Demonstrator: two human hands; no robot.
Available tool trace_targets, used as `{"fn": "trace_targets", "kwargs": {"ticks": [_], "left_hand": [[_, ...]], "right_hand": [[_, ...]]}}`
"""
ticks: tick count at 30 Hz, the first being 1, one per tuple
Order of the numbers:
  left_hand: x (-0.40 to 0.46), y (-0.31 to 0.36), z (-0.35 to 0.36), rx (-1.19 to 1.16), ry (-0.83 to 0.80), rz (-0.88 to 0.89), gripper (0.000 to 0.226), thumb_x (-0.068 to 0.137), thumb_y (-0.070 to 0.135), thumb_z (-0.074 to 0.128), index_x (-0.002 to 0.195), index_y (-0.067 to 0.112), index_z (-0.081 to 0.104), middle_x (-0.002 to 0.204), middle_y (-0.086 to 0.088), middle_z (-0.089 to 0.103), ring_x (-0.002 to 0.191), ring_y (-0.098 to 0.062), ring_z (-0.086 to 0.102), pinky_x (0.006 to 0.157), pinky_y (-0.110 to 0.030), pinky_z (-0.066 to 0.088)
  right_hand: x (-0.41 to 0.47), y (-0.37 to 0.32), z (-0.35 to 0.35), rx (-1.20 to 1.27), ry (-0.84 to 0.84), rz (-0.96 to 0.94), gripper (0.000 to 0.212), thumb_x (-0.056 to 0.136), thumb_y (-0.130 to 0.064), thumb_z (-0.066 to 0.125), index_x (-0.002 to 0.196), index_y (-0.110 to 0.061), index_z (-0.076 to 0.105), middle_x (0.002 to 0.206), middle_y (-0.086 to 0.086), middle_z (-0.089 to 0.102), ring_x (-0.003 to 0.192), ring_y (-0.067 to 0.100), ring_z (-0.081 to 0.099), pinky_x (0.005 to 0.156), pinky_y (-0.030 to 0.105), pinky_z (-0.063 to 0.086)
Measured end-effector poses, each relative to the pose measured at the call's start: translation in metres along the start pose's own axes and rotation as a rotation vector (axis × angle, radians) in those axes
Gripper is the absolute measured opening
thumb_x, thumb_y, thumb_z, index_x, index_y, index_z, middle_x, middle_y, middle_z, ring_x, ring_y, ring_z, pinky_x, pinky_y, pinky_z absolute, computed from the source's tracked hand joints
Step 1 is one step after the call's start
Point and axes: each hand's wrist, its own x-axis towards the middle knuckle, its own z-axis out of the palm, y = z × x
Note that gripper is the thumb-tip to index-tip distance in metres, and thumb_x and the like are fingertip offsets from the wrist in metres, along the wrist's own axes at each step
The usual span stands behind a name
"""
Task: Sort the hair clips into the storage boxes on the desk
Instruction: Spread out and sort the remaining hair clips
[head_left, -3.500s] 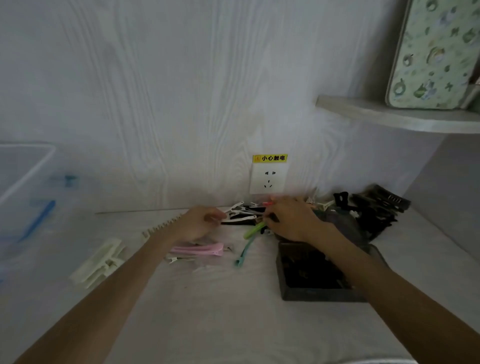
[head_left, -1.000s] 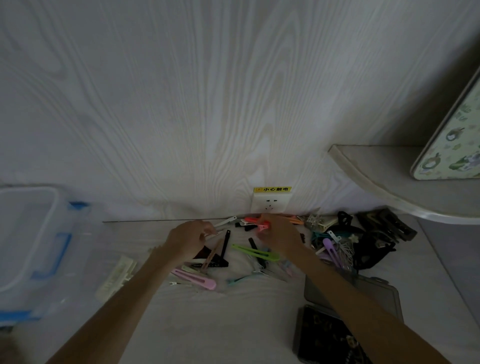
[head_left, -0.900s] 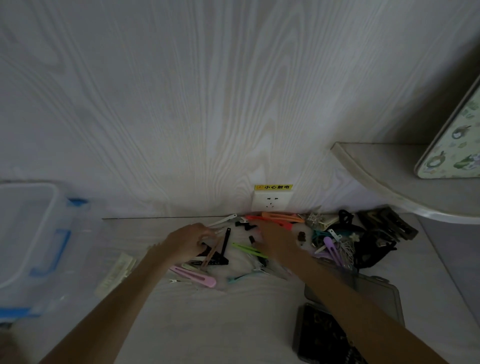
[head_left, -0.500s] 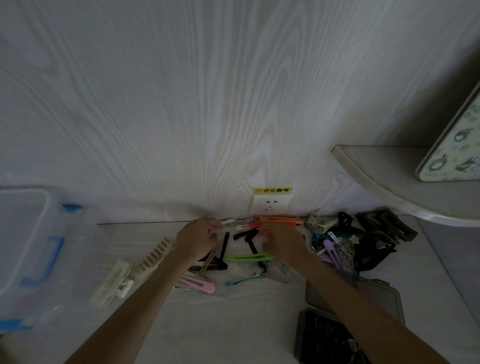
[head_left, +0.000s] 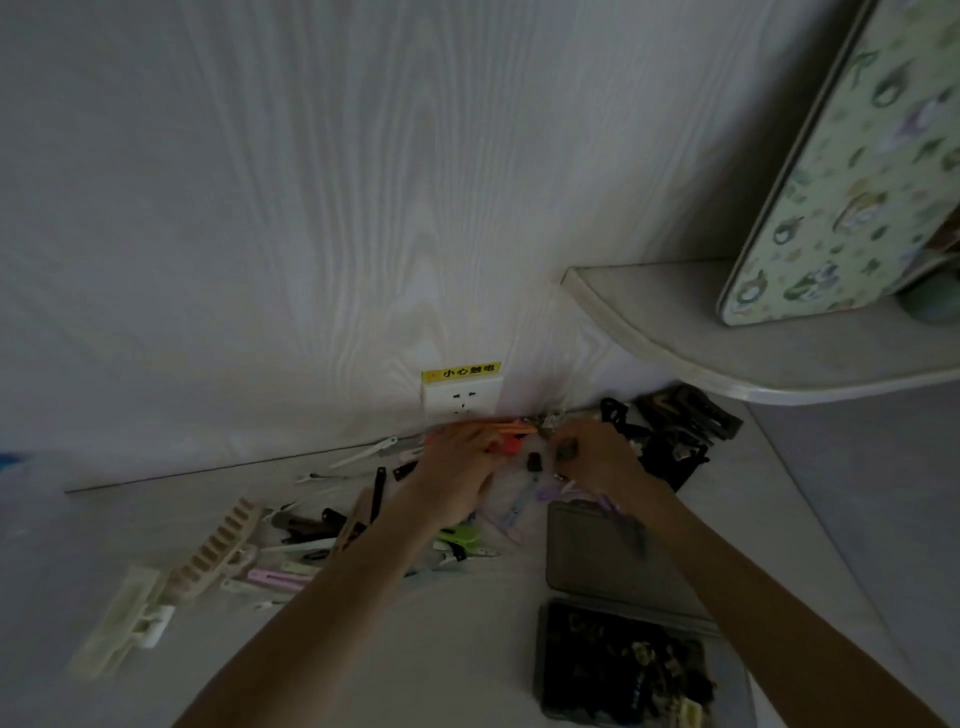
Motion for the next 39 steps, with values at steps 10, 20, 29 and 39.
{"fn": "trace_targets", "kwargs": {"ticks": [10,20,29,39], "left_hand": [[-0.012,0.002,-0.042,0.323,-0.124,-0.436,0.019,0.086,0.024,0.056,0.102,0.019,0.065,0.103,-0.001,0.066,0.101,-0.021,0.06,0.083,-0.03,0.041],[0.023,0.034,-0.044,0.004,-0.118,-0.214,0.042,0.09,0.01,0.047,0.129,0.027,0.052,0.128,-0.001,0.055,0.115,-0.023,0.053,0.087,-0.037,0.046],[0.031,0.044,-0.021,0.26,-0.23,-0.265,0.03,0.09,0.018,0.047,0.118,0.02,0.059,0.121,-0.002,0.059,0.113,-0.022,0.055,0.09,-0.035,0.048],[0.045,0.07,-0.005,0.19,-0.052,-0.143,0.032,0.087,0.036,0.059,0.116,0.023,0.062,0.124,-0.001,0.051,0.111,-0.02,0.048,0.09,-0.033,0.04]], "right_hand": [[0.002,-0.028,0.023,-0.174,-0.02,-0.135,0.012,0.08,-0.005,0.05,0.071,-0.01,0.057,0.1,0.021,0.065,0.098,0.033,0.061,0.077,0.033,0.047],[-0.032,0.026,-0.052,1.262,-0.154,0.339,0.013,0.089,0.002,0.051,0.095,-0.006,0.058,0.08,0.009,0.06,0.068,0.015,0.059,0.063,0.022,0.055],[-0.06,0.081,-0.08,1.286,-0.069,0.432,0.006,0.088,-0.011,0.058,0.085,-0.015,0.061,0.079,0.003,0.062,0.068,0.013,0.056,0.056,0.021,0.047],[-0.074,0.091,-0.079,1.253,-0.07,0.415,0.009,0.092,-0.013,0.054,0.094,-0.011,0.063,0.083,0.006,0.062,0.07,0.015,0.056,0.062,0.023,0.045]]}}
